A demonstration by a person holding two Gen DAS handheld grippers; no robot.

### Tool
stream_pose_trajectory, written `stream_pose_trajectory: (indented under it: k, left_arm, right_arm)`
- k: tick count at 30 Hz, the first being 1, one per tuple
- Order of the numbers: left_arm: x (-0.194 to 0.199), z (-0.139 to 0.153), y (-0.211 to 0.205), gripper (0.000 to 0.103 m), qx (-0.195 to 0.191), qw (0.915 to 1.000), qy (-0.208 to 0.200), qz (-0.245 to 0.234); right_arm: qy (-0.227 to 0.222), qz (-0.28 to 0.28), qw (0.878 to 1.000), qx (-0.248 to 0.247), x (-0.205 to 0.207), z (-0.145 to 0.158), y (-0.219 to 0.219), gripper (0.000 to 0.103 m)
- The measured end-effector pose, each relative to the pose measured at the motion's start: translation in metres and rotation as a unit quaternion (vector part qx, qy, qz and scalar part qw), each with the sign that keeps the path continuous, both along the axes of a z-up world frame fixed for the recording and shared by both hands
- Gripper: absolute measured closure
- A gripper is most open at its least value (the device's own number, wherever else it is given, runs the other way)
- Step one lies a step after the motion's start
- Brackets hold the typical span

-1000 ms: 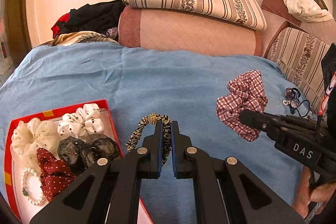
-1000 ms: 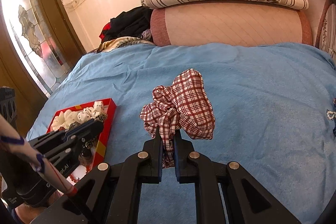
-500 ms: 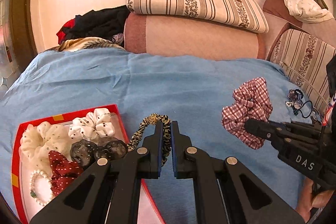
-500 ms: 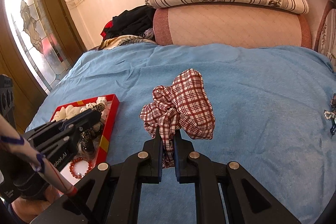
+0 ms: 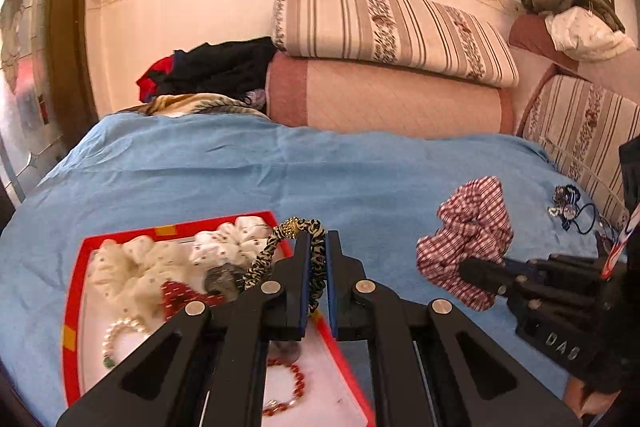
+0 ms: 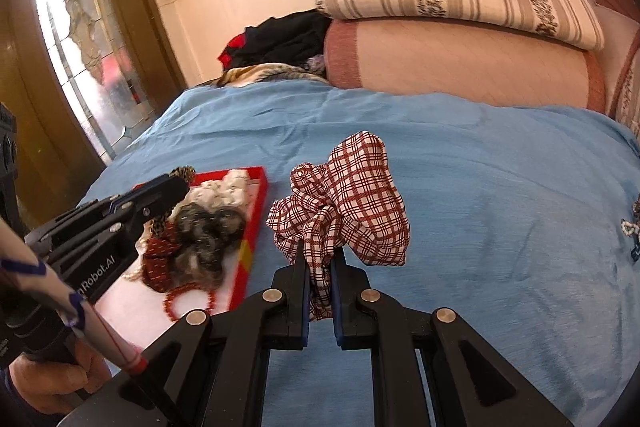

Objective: Organize jewelry
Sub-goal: 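Carry the leopard bracelet and gingham scrunchie over the box, then lower both items into the box and open both grippers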

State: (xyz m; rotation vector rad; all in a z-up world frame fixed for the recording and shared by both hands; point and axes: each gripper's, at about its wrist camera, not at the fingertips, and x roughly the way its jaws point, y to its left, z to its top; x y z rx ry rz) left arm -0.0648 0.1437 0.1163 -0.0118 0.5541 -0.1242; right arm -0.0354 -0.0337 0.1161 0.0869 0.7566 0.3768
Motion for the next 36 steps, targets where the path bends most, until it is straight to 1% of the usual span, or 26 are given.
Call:
stream_pose_trajectory:
  k: [4,10,15,17,21,25,30,33,36]
  left_arm:
    - [-0.016,0.005,0.018,0.096,0.002,0.9998,-0.012,0.018]
    - [-0.039,0.002,0.054,0.096,-0.006,0.9982,-0.006,0.060]
    - [-0.053,-0.010,0.087,0.096,-0.022,0.9953,0.016,0.093]
    - [-0.059,-0.014,0.098,0.096,-0.019,0.9941,0.020,0.105]
    - [-0.069,-0.024,0.120,0.096,-0.029,0.9907,0.037,0.128]
    - [-0.074,-0.039,0.133,0.096,-0.044,0.9870,0.067,0.139]
    - [-0.070,-0.054,0.133,0.096,-0.034,0.9852,0.090,0.142]
    - [-0.064,-0.064,0.133,0.096,-0.034,0.9827,0.109,0.146]
    - [-0.060,-0.071,0.131,0.096,-0.033,0.9811,0.121,0.147]
  right_arm:
    - [-0.004,0.022,1.000,-0.003,-0.009,0.001,0.022,0.094]
    - [-0.004,0.057,0.998,-0.003,-0.023,-0.002,0.050,0.094]
    - [0.001,0.087,0.996,-0.004,-0.037,-0.007,0.072,0.094]
    - [0.002,0.097,0.995,-0.004,-0.040,-0.008,0.080,0.094]
    - [0.006,0.115,0.993,-0.003,-0.046,-0.010,0.092,0.094]
    - [0.018,0.137,0.990,-0.005,-0.048,-0.017,0.105,0.094]
    - [0.064,0.155,0.986,0.006,-0.040,-0.039,0.121,0.094]
    - [0.077,0.163,0.984,0.001,-0.038,-0.049,0.131,0.094]
    - [0.080,0.168,0.982,-0.008,-0.037,-0.057,0.137,0.093]
